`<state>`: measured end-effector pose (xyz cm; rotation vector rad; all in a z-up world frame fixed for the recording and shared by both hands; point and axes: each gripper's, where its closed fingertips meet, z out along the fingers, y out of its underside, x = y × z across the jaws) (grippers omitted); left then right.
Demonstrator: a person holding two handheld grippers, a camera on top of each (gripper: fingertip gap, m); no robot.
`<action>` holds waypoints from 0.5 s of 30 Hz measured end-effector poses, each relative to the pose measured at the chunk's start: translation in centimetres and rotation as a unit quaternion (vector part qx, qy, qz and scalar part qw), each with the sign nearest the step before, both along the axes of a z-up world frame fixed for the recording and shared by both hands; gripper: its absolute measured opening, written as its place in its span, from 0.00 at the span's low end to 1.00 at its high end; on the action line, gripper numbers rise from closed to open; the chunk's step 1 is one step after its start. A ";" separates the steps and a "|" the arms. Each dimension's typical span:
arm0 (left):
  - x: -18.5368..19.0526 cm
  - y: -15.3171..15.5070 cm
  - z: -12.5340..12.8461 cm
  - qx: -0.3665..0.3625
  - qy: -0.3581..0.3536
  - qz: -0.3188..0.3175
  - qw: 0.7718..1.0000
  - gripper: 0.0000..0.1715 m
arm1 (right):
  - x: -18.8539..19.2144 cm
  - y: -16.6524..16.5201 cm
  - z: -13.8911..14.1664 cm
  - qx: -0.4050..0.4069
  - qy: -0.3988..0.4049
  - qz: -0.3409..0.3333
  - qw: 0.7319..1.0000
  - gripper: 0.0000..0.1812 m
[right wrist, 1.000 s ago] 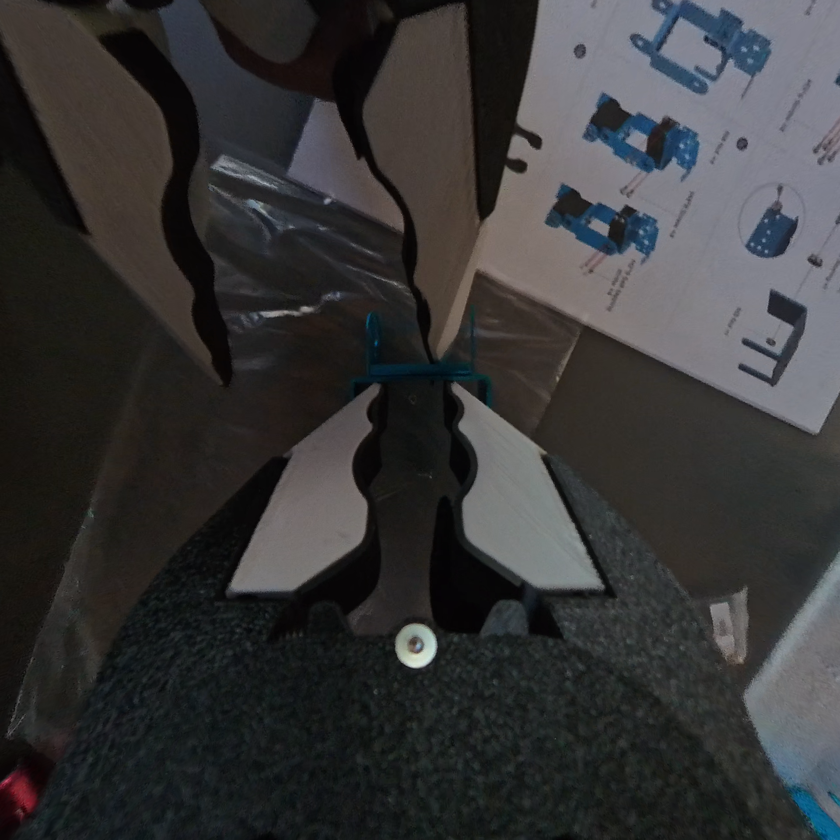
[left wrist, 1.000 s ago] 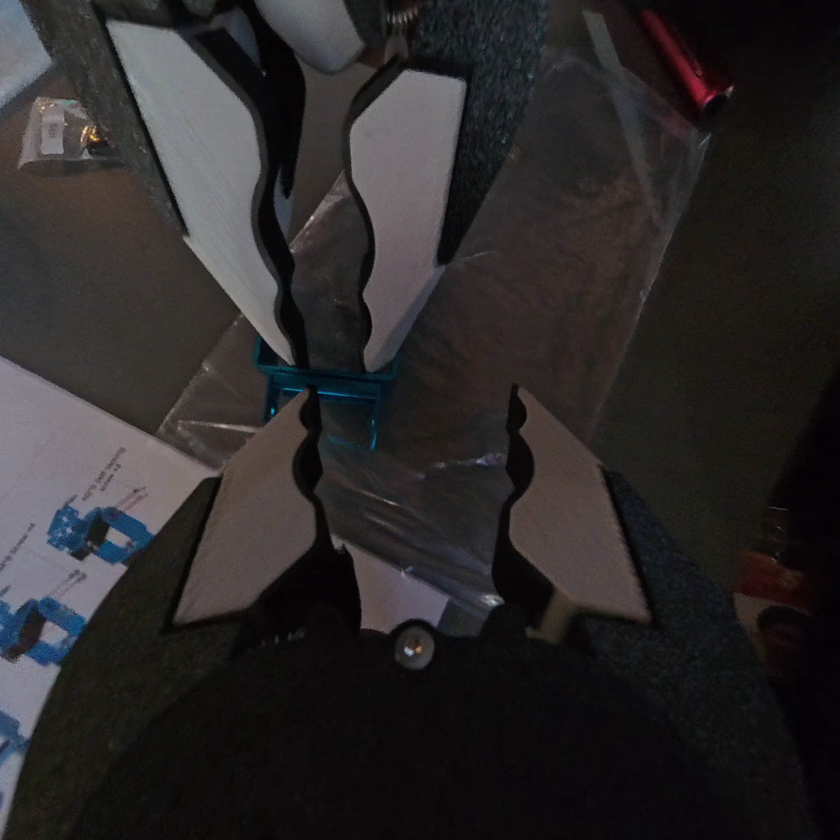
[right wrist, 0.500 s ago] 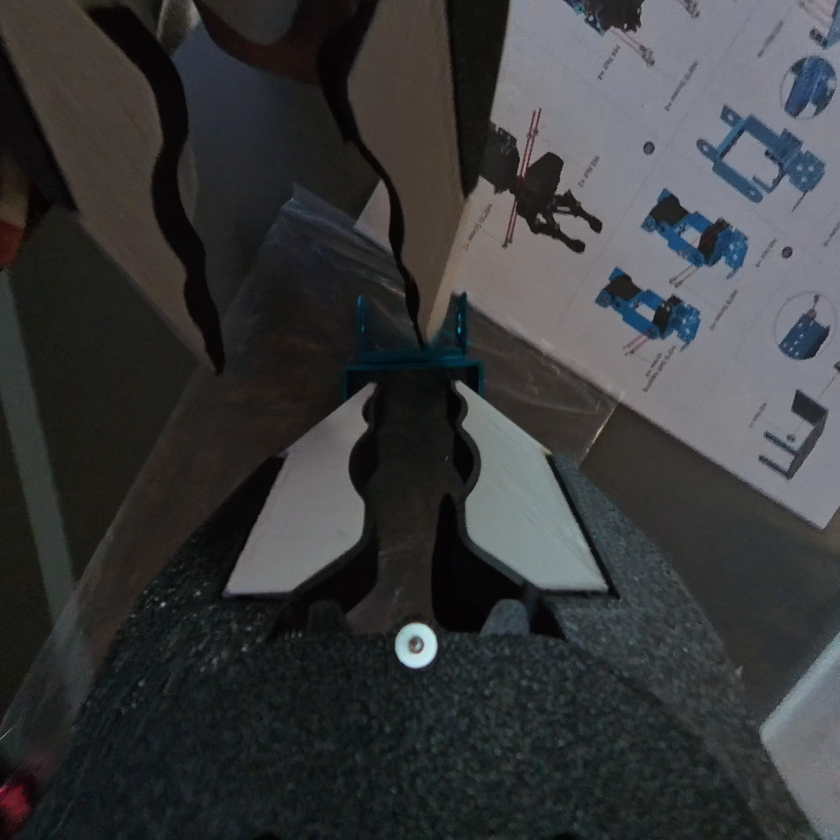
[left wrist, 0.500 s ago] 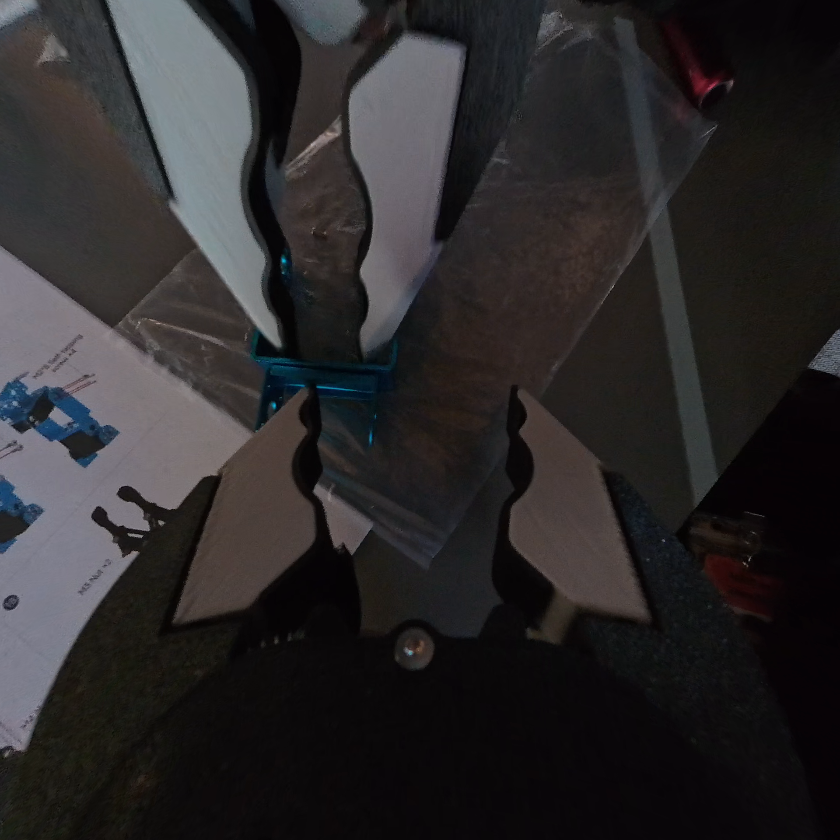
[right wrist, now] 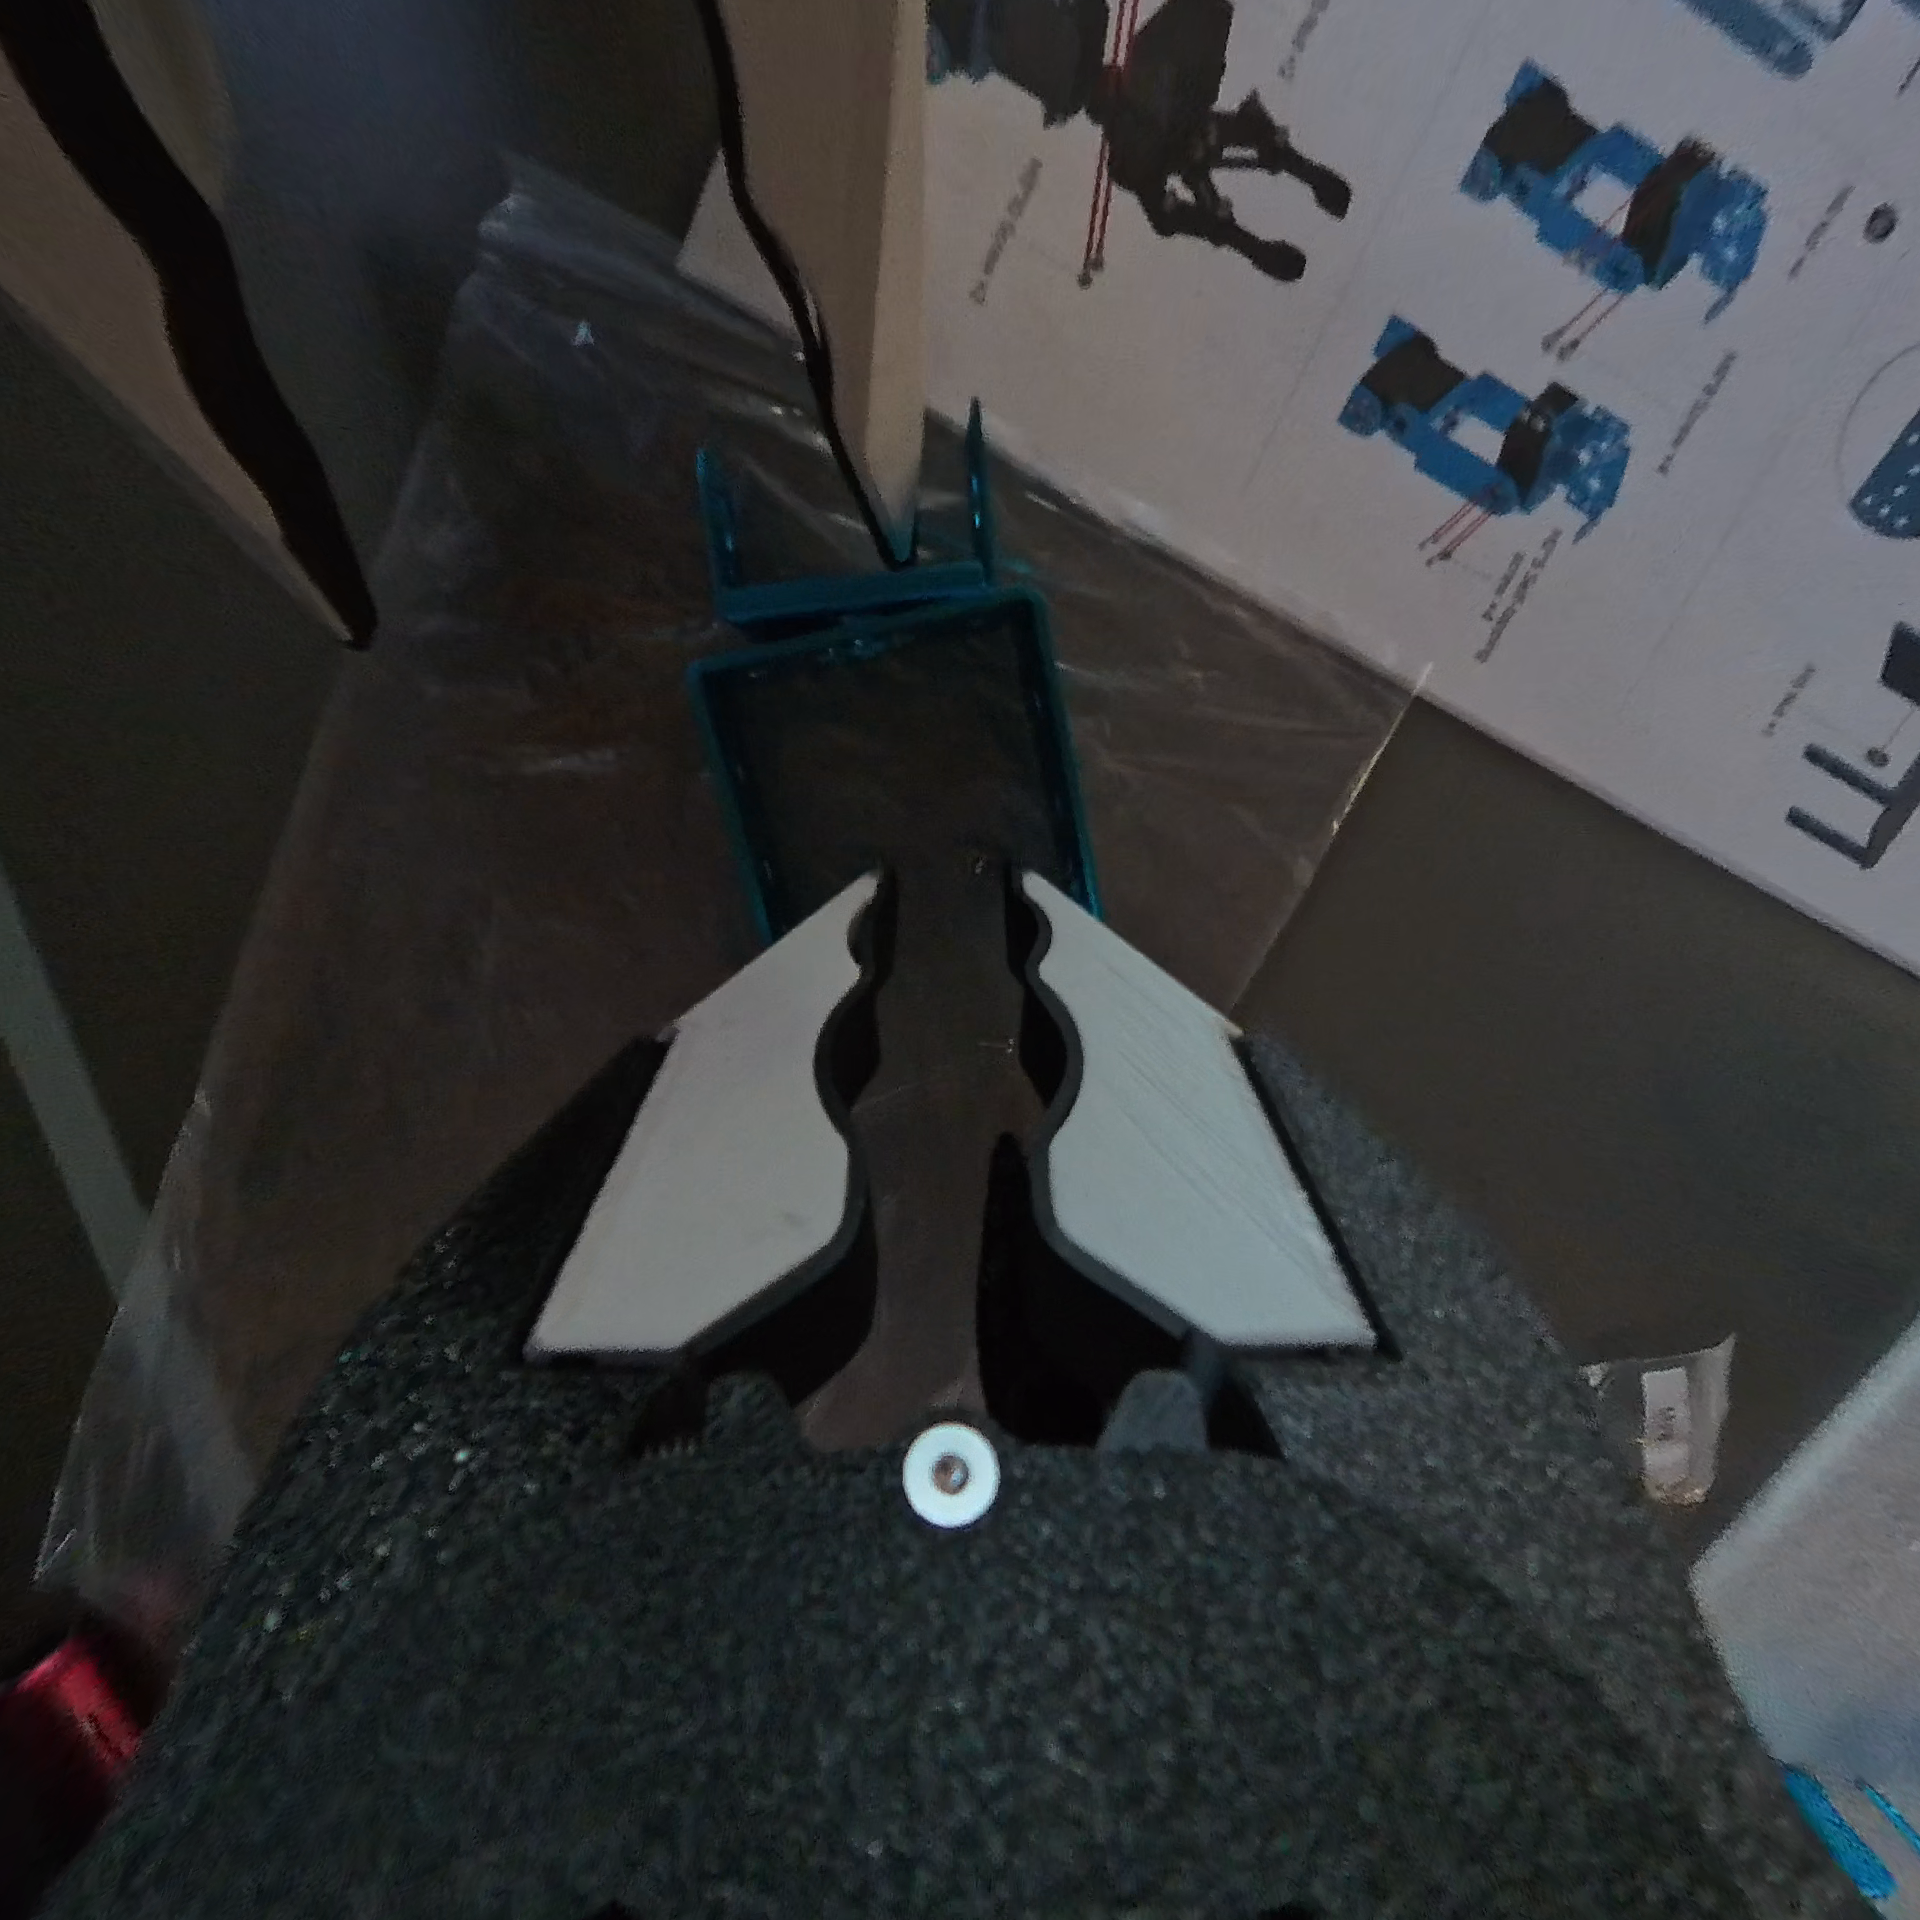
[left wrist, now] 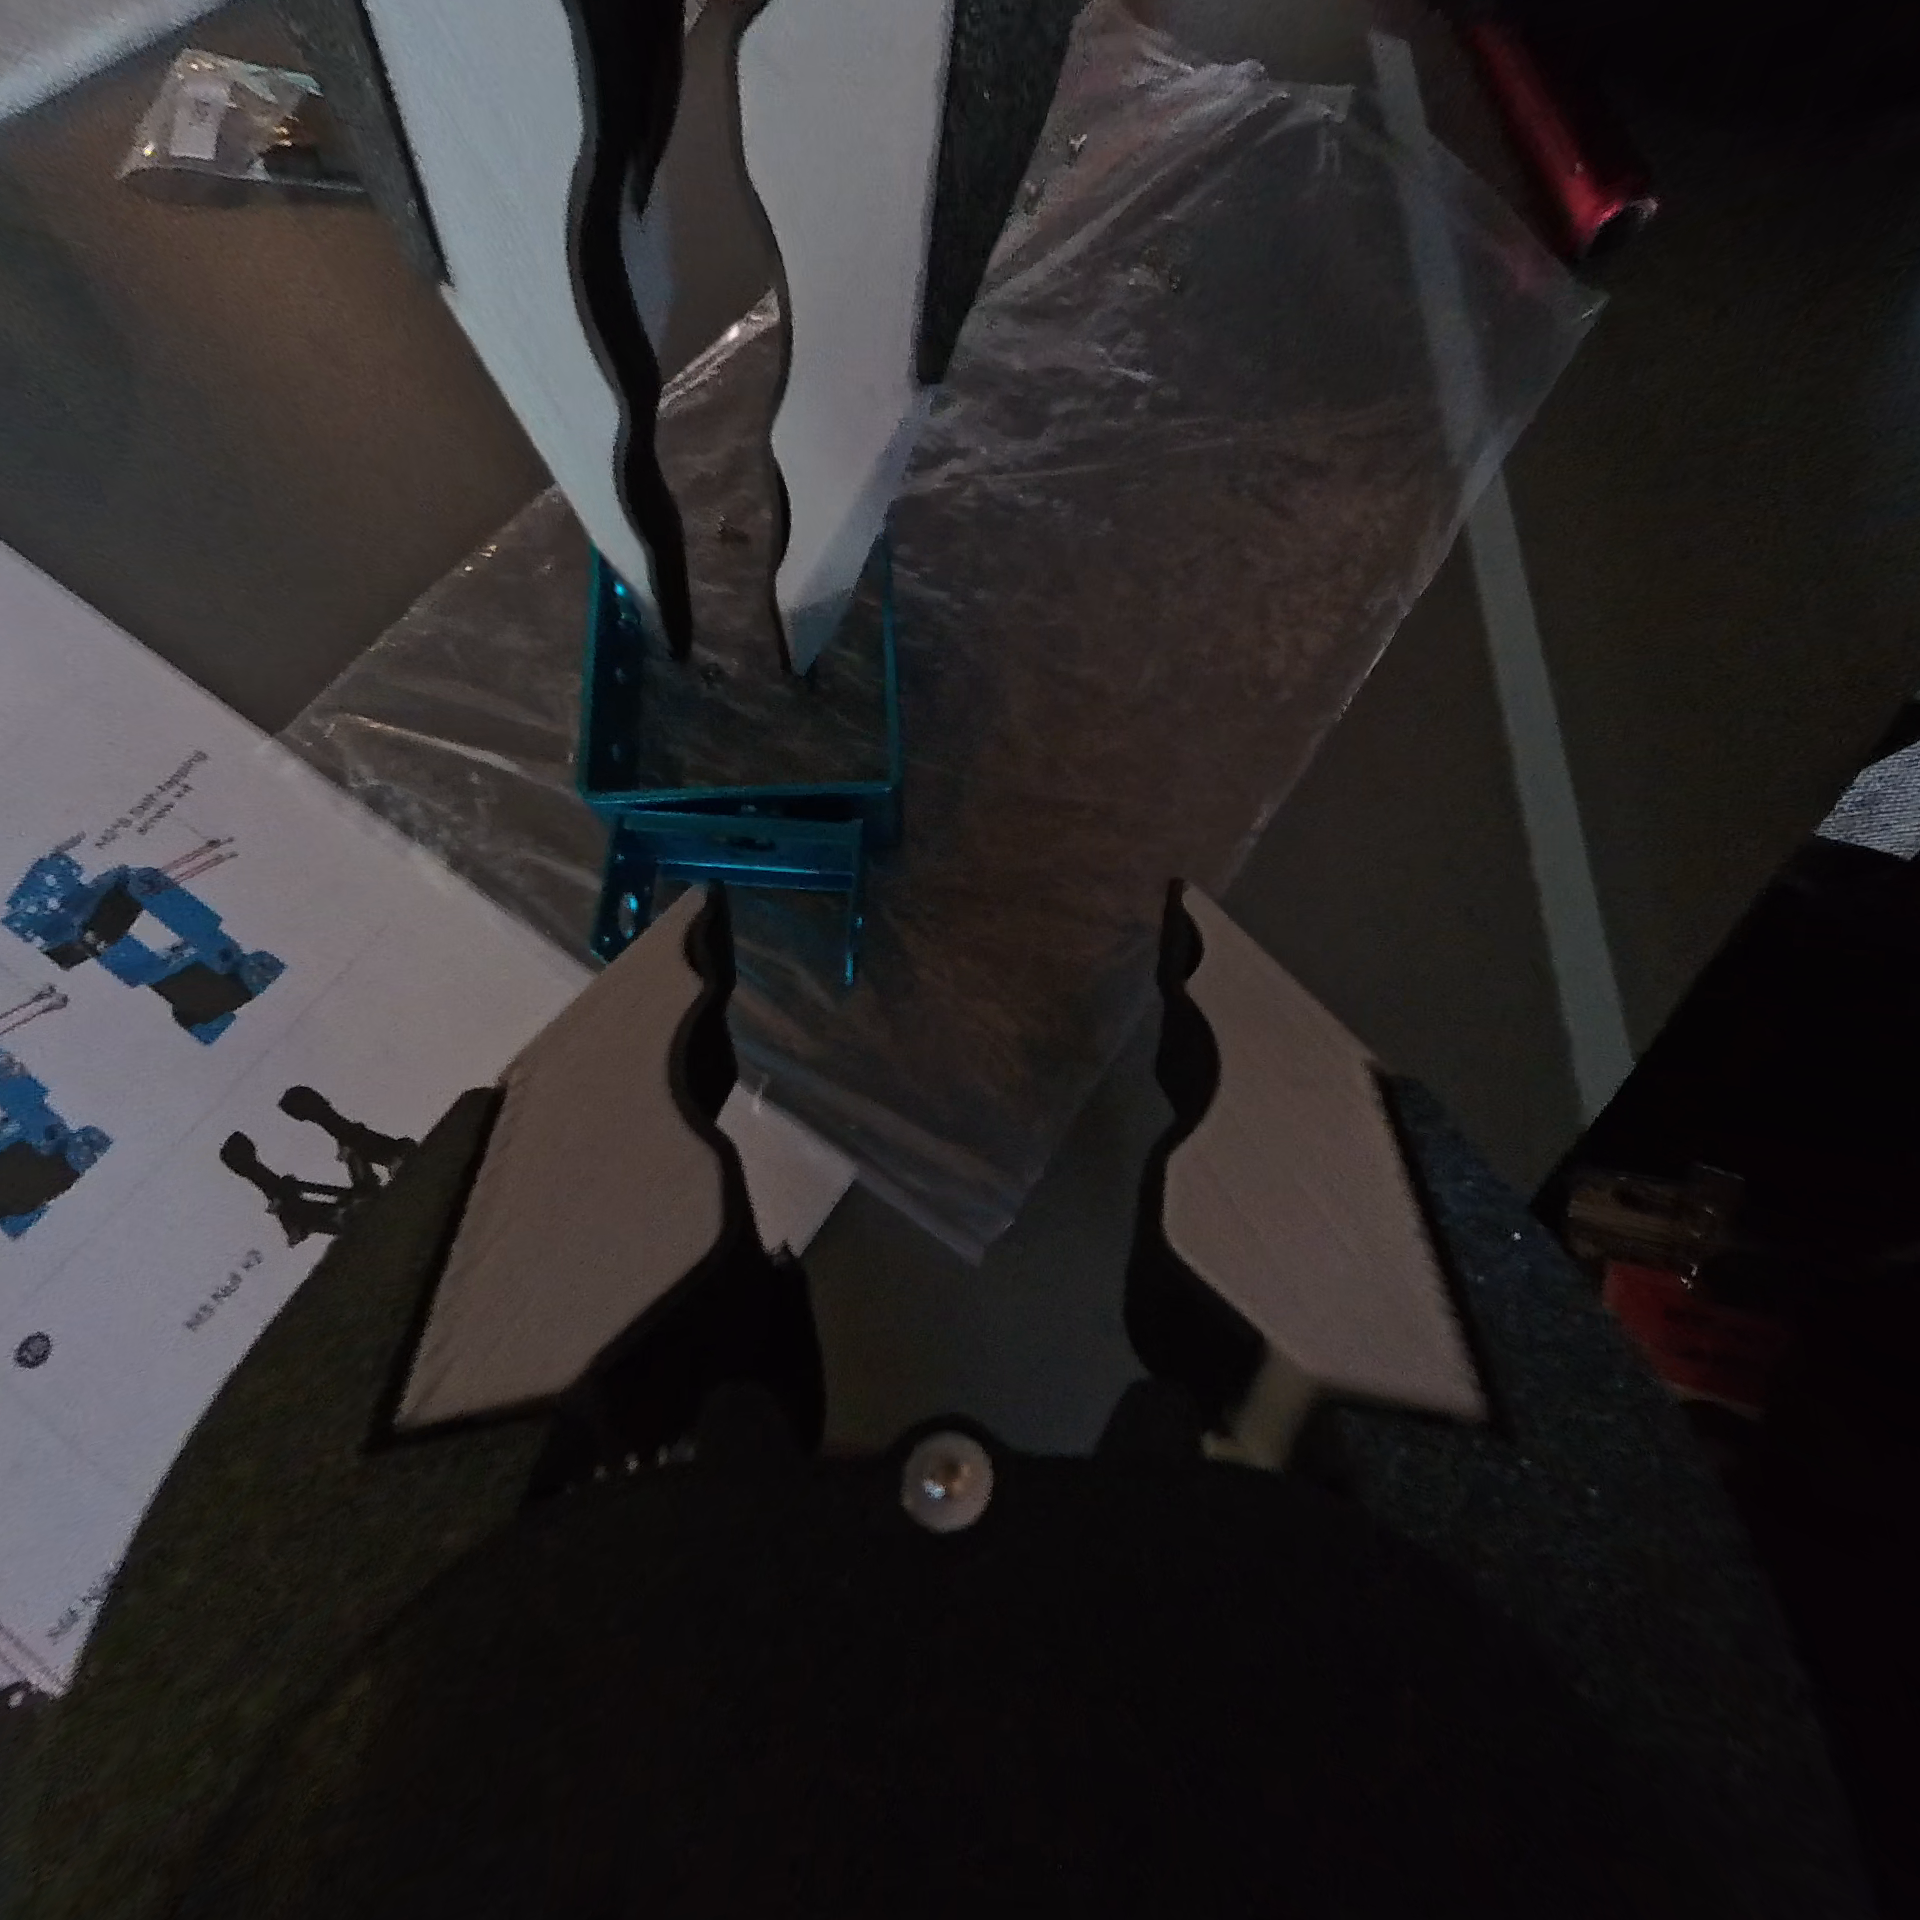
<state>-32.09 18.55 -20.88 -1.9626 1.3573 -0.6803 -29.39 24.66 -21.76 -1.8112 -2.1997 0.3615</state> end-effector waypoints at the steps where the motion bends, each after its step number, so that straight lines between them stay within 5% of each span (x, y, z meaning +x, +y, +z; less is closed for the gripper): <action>1: 0.0 0.1 0.1 0.002 -0.001 0.000 1.000 0.48 | 0.0 0.0 0.1 -0.004 0.002 -0.002 1.000 0.12; 15: 1.4 -0.1 0.0 0.001 0.002 -0.014 1.000 0.48 | -0.4 -0.3 -0.1 -0.030 -0.006 -0.017 0.999 0.07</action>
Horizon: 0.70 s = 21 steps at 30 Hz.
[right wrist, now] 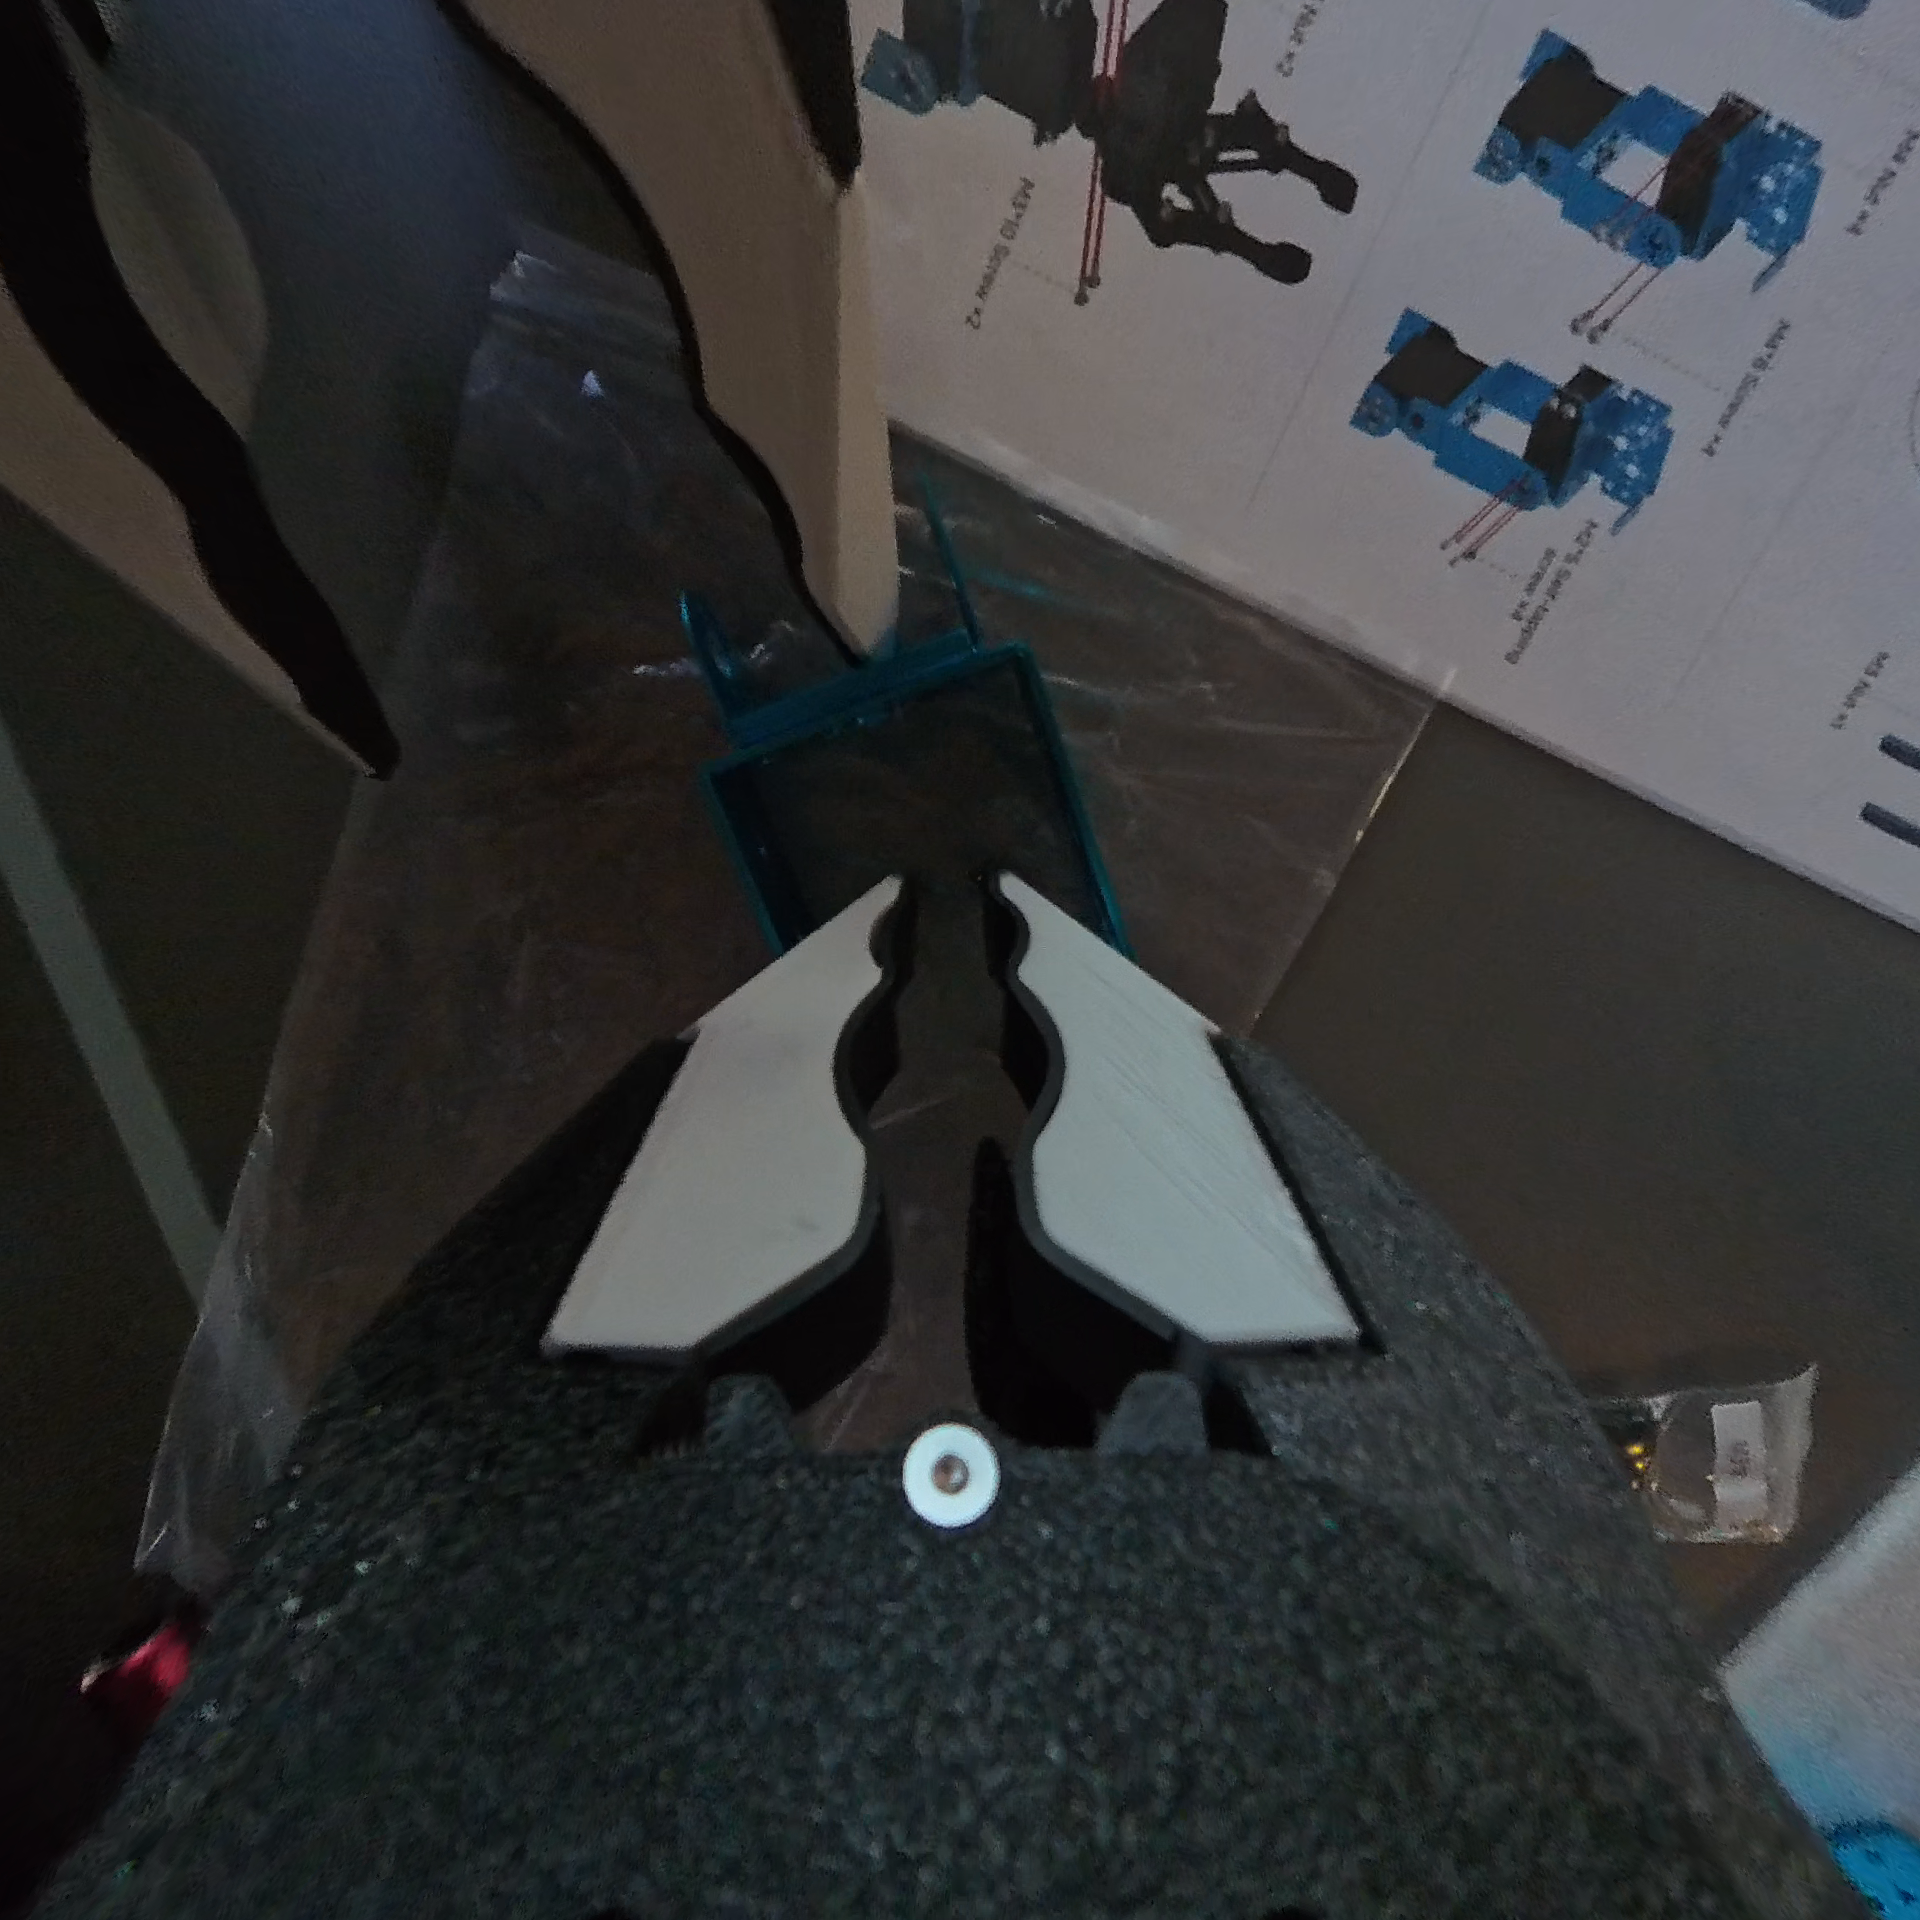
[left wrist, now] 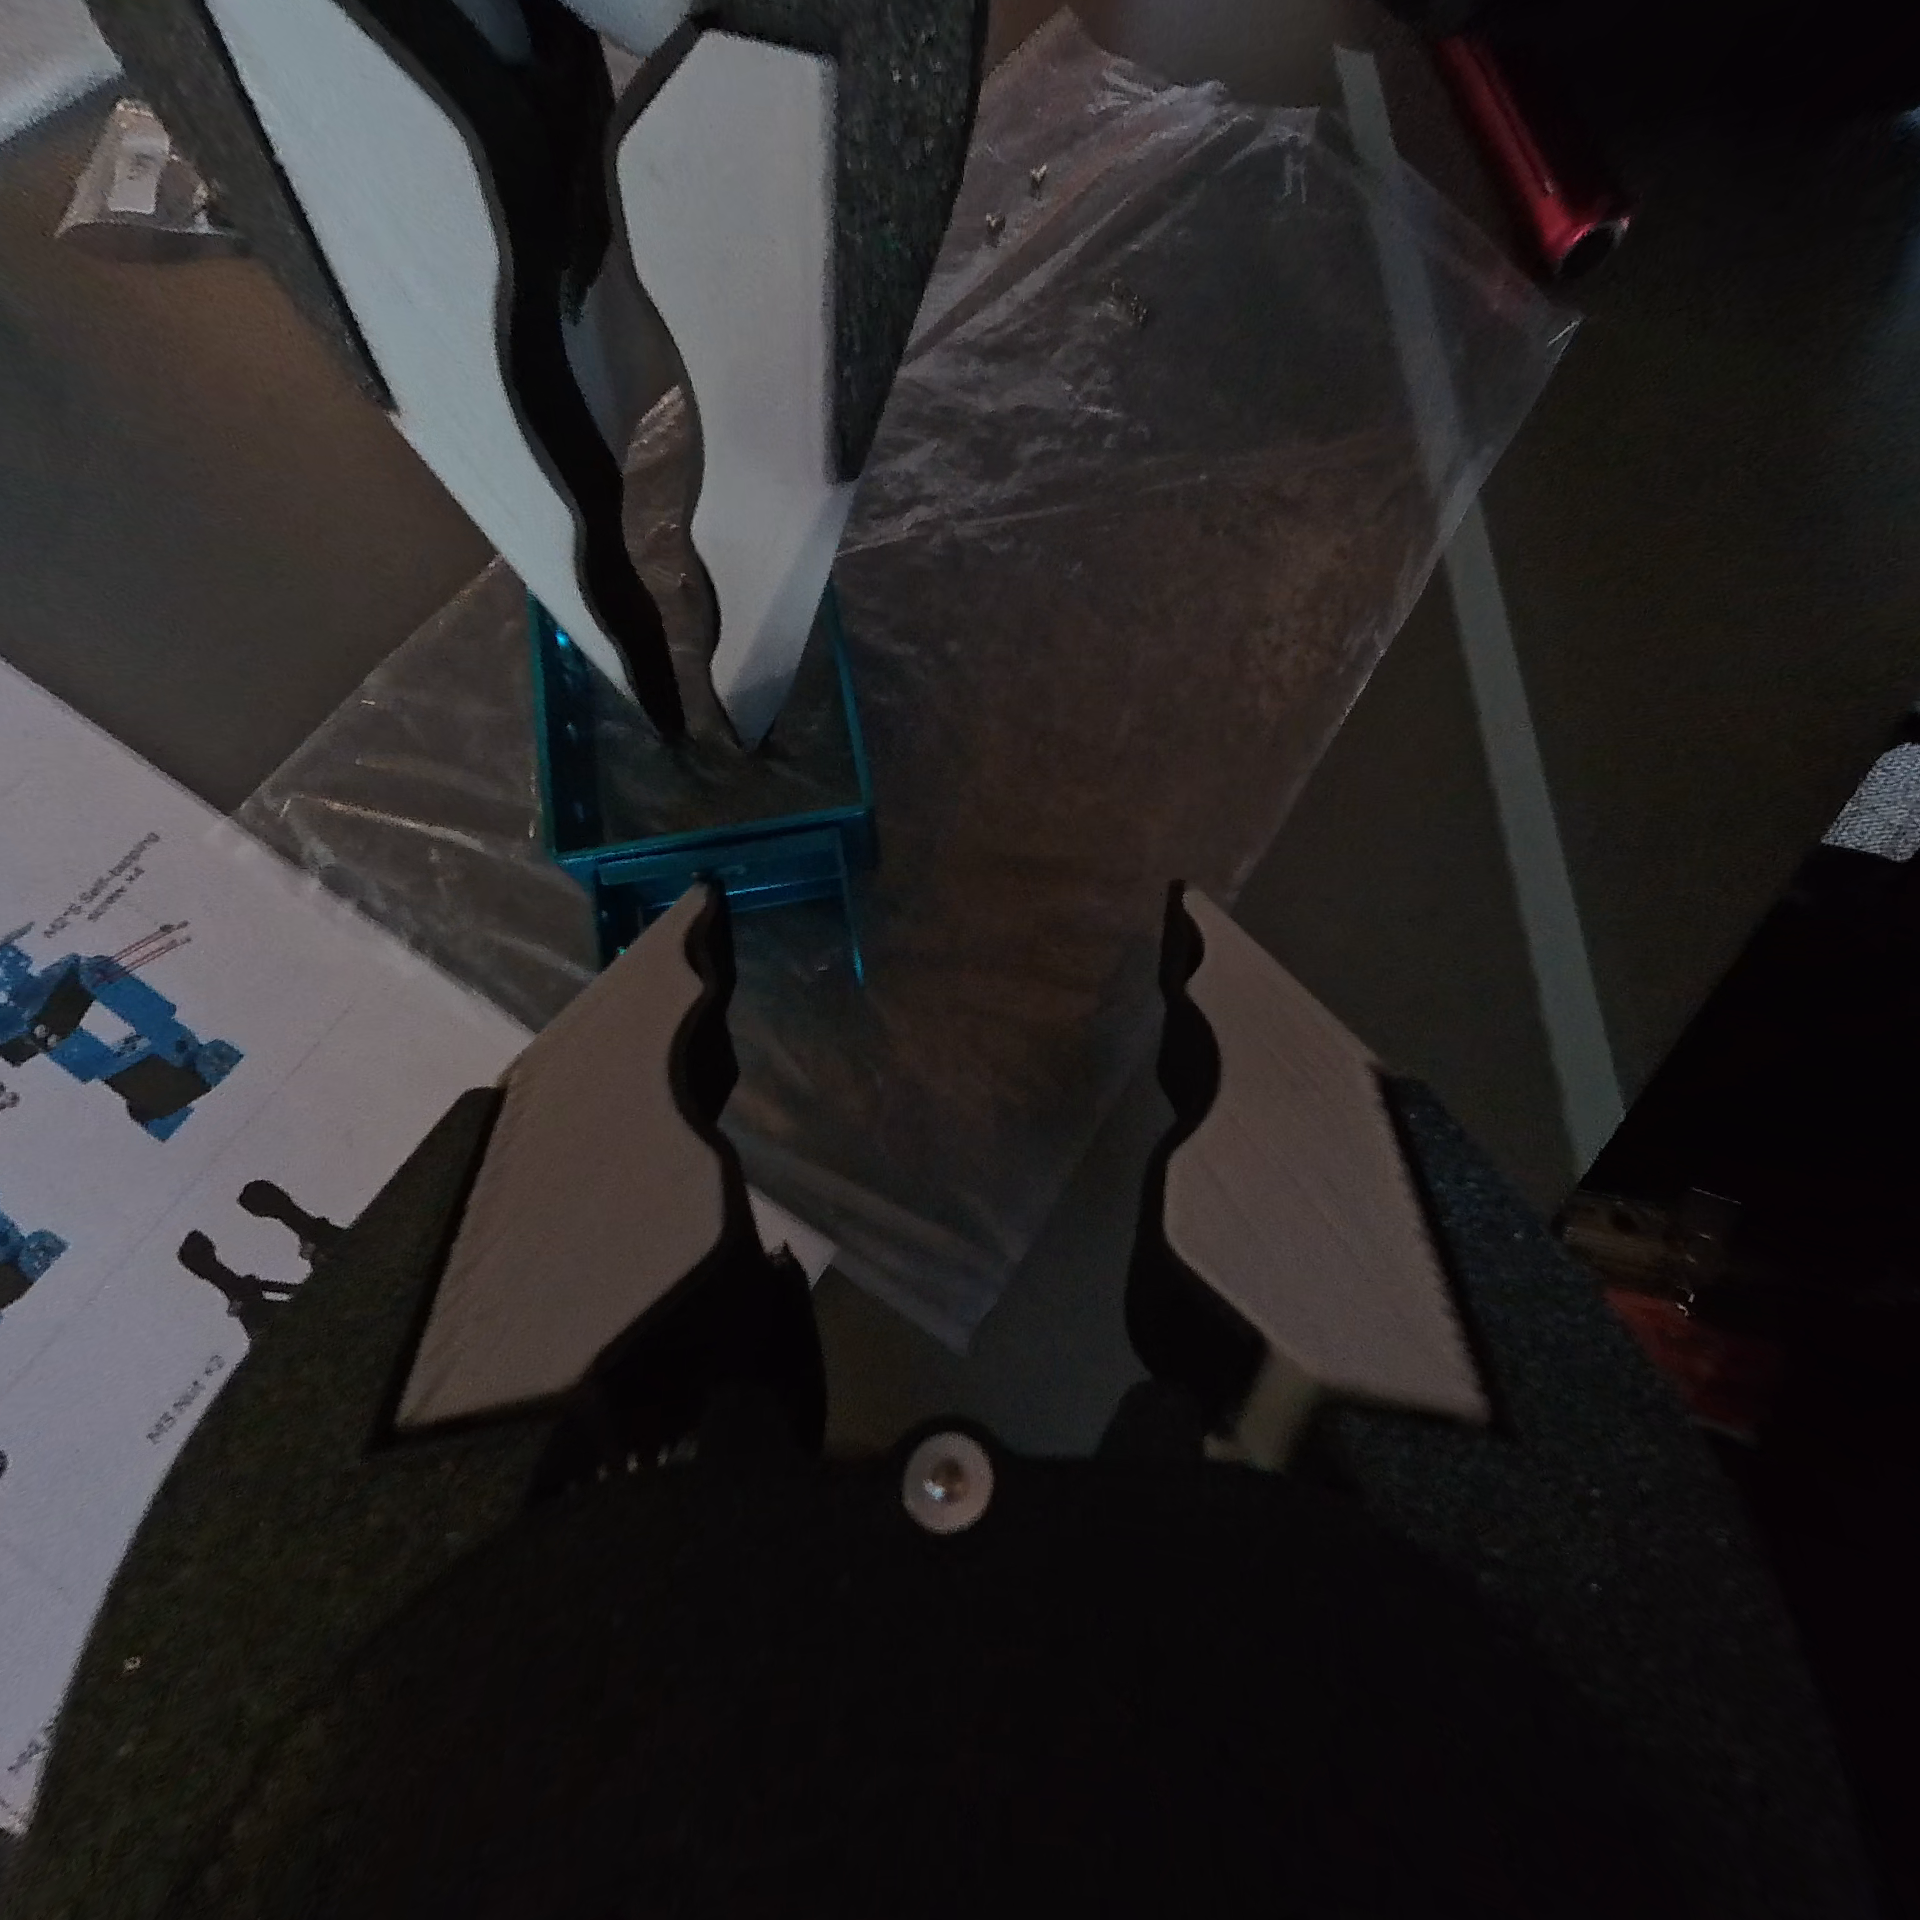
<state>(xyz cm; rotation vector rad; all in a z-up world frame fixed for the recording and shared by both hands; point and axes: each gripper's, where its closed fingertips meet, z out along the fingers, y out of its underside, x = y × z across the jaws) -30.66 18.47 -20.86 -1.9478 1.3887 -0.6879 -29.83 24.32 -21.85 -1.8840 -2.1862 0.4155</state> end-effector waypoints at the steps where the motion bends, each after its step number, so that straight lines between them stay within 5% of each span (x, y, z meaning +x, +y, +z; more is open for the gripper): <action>1: 0.0 0.0 -0.1 0.001 0.002 0.000 1.000 0.48 | 0.0 0.0 0.0 -0.002 0.000 -0.002 1.000 0.07; 5: -0.1 -0.1 0.0 0.003 0.004 0.003 1.000 0.48 | 0.1 0.3 0.0 0.019 -0.003 0.003 1.000 0.00; 21: -1.2 -0.1 0.4 0.012 0.004 0.008 1.000 0.48 | -0.3 0.1 -0.1 -0.001 -0.018 -0.002 1.000 0.05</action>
